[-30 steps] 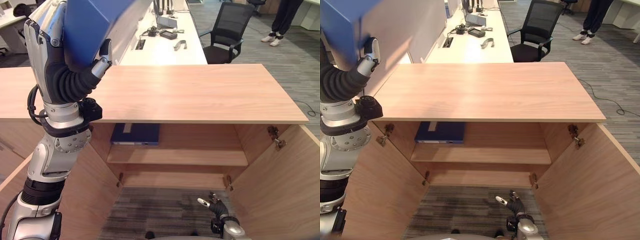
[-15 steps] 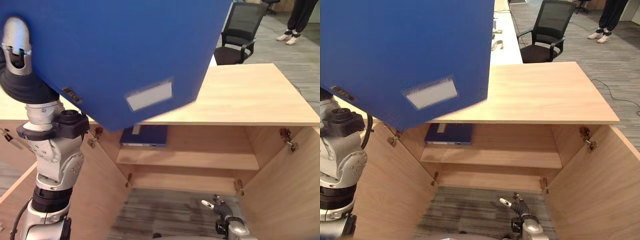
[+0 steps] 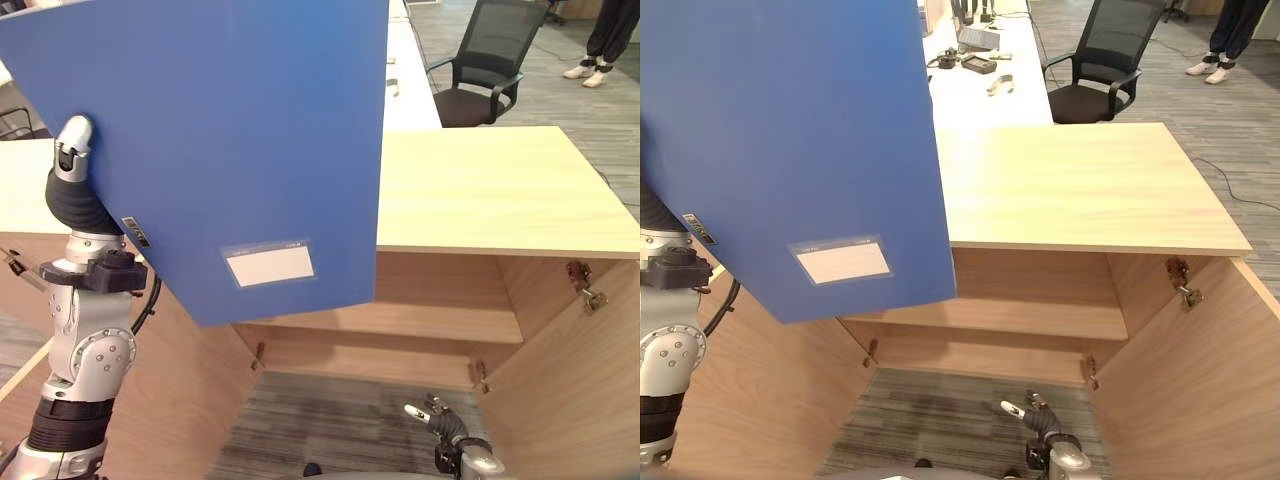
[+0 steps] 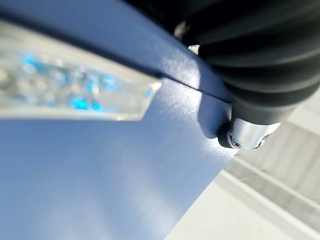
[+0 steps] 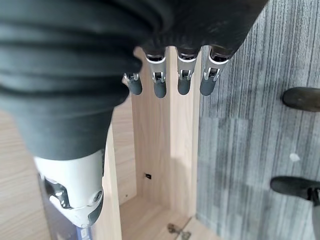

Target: Put the empty folder in the office cabinet

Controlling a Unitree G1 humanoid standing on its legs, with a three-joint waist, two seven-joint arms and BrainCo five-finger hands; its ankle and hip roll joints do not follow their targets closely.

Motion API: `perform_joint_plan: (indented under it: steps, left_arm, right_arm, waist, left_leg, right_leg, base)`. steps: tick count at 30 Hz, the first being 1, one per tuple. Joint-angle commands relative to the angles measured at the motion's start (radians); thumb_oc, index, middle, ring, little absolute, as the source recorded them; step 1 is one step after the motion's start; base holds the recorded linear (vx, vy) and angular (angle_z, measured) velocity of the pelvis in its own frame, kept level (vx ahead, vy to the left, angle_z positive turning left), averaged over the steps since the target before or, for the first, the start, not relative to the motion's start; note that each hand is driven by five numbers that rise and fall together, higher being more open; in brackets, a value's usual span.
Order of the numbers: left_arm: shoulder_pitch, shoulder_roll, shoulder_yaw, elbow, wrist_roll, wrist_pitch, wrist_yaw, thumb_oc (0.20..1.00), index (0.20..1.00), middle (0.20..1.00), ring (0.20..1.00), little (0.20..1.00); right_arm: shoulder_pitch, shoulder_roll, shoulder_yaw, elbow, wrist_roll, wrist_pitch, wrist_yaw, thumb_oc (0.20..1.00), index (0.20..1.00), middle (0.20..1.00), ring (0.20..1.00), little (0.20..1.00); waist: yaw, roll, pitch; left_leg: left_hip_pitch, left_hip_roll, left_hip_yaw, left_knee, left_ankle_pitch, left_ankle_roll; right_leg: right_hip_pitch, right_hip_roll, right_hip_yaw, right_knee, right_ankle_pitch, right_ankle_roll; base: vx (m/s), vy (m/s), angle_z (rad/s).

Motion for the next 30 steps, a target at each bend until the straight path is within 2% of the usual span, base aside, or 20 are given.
perform_joint_plan:
  steps: [1, 7, 12, 13, 18, 20, 23, 26, 30]
  left_arm:
    - [-0.035, 0.061, -0.026, 0.031, 0.056, 0.004, -0.010, 0.200, 0.200, 0.200, 0.200, 0.200]
    - [0.009, 0.016, -0.086, 0.037, 0.140, 0.041, -0.013, 0.200, 0.200, 0.200, 0.200, 0.200]
    - [0.032, 0.019, -0.104, 0.035, 0.191, 0.060, -0.035, 0.200, 0.200, 0.200, 0.200, 0.200]
    - [0.040, 0.037, -0.121, 0.034, 0.239, 0.068, -0.057, 0.200, 0.200, 0.200, 0.200, 0.200]
    - [0.048, 0.049, -0.139, 0.042, 0.272, 0.076, -0.096, 0.200, 0.200, 0.200, 0.200, 0.200]
    - [0.060, 0.056, -0.146, 0.052, 0.307, 0.075, -0.120, 0.200, 0.200, 0.200, 0.200, 0.200]
    - [0.079, 0.049, -0.143, 0.055, 0.326, 0.074, -0.154, 0.200, 0.200, 0.200, 0.200, 0.200]
    - [0.070, 0.054, -0.145, 0.062, 0.340, 0.069, -0.176, 0.200, 0.200, 0.200, 0.200, 0.200]
    - [0.060, 0.054, -0.142, 0.056, 0.343, 0.066, -0.183, 0.200, 0.200, 0.200, 0.200, 0.200]
  right_arm:
    - [-0.082, -0.002, -0.006, -0.073, 0.016, -0.029, 0.014, 1.000, 1.000, 1.000, 1.000, 1.000]
    - [-0.082, -0.022, -0.009, -0.172, 0.030, -0.028, 0.025, 1.000, 1.000, 1.000, 1.000, 1.000]
    - [-0.069, -0.062, -0.011, -0.293, 0.045, -0.032, 0.061, 1.000, 1.000, 1.000, 1.000, 1.000]
    - [-0.058, -0.127, -0.026, -0.413, 0.084, -0.041, 0.109, 1.000, 1.000, 1.000, 1.000, 1.000]
    - [-0.058, -0.236, -0.041, -0.529, 0.120, -0.036, 0.181, 1.000, 1.000, 1.000, 1.000, 1.000]
    - [-0.070, -0.351, -0.041, -0.634, 0.171, -0.025, 0.264, 1.000, 1.000, 1.000, 1.000, 1.000]
    - [-0.078, -0.473, -0.012, -0.756, 0.255, 0.017, 0.395, 1.000, 1.000, 1.000, 1.000, 1.000]
    - [-0.097, -0.533, 0.031, -0.802, 0.358, 0.073, 0.499, 1.000, 1.000, 1.000, 1.000, 1.000]
    - [-0.118, -0.539, 0.063, -0.800, 0.383, 0.096, 0.527, 1.000, 1.000, 1.000, 1.000, 1.000]
  waist:
    - [0.002, -0.046, 0.018]
    - [0.001, -0.056, 0.024]
    - [-0.001, -0.061, 0.026]
    - [-0.004, -0.068, 0.028]
    - [-0.007, -0.074, 0.028]
    - [-0.011, -0.081, 0.030]
    - [-0.017, -0.083, 0.027]
    - [-0.018, -0.085, 0.024]
    - [-0.018, -0.086, 0.022]
  left_leg:
    - [0.040, -0.009, 0.004, 0.003, -0.075, -0.036]
    - [0.042, -0.008, 0.005, 0.003, -0.078, -0.032]
    - [0.042, -0.007, 0.007, 0.003, -0.079, -0.030]
    - [0.041, -0.006, 0.009, 0.003, -0.079, -0.030]
    - [0.043, -0.006, 0.012, 0.003, -0.080, -0.029]
    - [0.044, -0.005, 0.017, 0.003, -0.079, -0.030]
    - [0.045, -0.003, 0.021, 0.003, -0.079, -0.030]
    - [0.045, -0.002, 0.023, 0.003, -0.079, -0.030]
    - [0.044, -0.002, 0.025, 0.003, -0.077, -0.031]
  right_leg:
    - [0.044, -0.021, 0.042, 0.007, -0.061, 0.072]
    - [0.042, -0.022, 0.046, 0.007, -0.058, 0.071]
    - [0.042, -0.023, 0.048, 0.007, -0.058, 0.072]
    - [0.040, -0.024, 0.050, 0.008, -0.059, 0.073]
    - [0.038, -0.024, 0.051, 0.008, -0.057, 0.075]
    - [0.037, -0.025, 0.054, 0.007, -0.054, 0.076]
    - [0.035, -0.025, 0.060, 0.007, -0.055, 0.077]
    - [0.033, -0.024, 0.062, 0.007, -0.054, 0.078]
    - [0.032, -0.023, 0.062, 0.007, -0.053, 0.079]
  base:
    - [0.00, 0.000, 0.00]
    - [0.00, 0.000, 0.00]
    - [0.00, 0.003, -0.02]
    - [0.00, 0.000, 0.00]
    - [0.00, 0.000, 0.00]
    - [-0.01, 0.015, -0.07]
    - [0.00, 0.026, -0.10]
    - [-0.01, 0.016, -0.06]
    - [0.00, 0.000, 0.00]
